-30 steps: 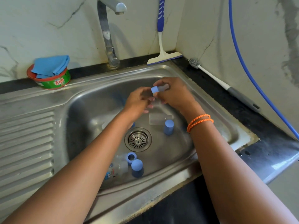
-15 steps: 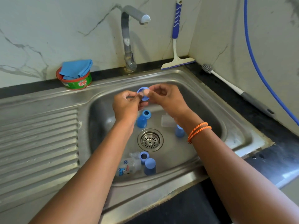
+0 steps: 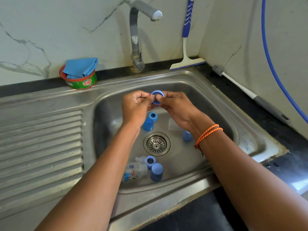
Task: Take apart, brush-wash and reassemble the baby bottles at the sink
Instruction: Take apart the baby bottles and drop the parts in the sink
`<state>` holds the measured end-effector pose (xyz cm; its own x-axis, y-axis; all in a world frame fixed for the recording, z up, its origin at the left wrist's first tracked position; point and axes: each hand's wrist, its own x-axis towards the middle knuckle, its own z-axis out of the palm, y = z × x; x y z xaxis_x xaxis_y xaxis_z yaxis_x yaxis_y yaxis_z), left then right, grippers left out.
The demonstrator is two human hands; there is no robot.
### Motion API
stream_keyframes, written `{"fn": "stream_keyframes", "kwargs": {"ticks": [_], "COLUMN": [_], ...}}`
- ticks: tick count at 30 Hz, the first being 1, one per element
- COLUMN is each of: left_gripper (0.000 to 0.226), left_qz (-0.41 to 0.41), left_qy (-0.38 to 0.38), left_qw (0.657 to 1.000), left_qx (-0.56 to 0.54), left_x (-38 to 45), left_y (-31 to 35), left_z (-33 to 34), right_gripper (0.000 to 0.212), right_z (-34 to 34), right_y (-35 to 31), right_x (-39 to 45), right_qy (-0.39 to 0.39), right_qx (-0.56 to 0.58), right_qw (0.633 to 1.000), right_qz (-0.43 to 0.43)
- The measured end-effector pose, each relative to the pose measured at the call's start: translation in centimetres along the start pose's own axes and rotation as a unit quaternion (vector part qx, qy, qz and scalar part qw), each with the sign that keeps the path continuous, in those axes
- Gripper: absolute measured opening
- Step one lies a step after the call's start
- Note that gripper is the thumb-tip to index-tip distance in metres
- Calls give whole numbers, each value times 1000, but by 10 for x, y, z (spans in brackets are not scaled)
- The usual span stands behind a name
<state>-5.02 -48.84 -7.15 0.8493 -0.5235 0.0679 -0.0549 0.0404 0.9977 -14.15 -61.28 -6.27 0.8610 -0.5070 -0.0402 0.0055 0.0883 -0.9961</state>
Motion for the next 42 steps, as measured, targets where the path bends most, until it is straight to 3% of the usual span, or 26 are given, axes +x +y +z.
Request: {"fn": "stream_keyframes", "kwargs": {"ticks": [8, 13, 18, 21, 28, 42], "left_gripper": [25, 19, 25, 27, 32, 31], "left_qz": [-92, -126, -153, -170, -197, -197], "left_qy": [-51, -22, -46, -52, -50, -22], "left_qw": [985, 984, 979, 972, 952, 948], "left_qx": [-138, -126, -130, -155, -229, -249], "left_x": [-2, -1, -7, -9, -10, -11], "left_y": [6, 0, -2, -3, -3, 1], "left_z": [-9, -6, 4, 8, 6, 8], "right_gripper": [40, 32, 18, 8, 13, 14], "right_z": [-9, -7, -13, -18, -15, -9], "right_y": [-9, -8, -3, -3, -6, -15], "right_x": [-5, -4, 3, 4, 2, -5], "right_qy": [-80, -6, 54, 80, 101, 107], "right_qx": [61, -125, -217, -213, -199, -195], "right_qw": [995, 992, 972, 972, 972, 973], "right_qz": [21, -21, -74, -56, -75, -67]}}
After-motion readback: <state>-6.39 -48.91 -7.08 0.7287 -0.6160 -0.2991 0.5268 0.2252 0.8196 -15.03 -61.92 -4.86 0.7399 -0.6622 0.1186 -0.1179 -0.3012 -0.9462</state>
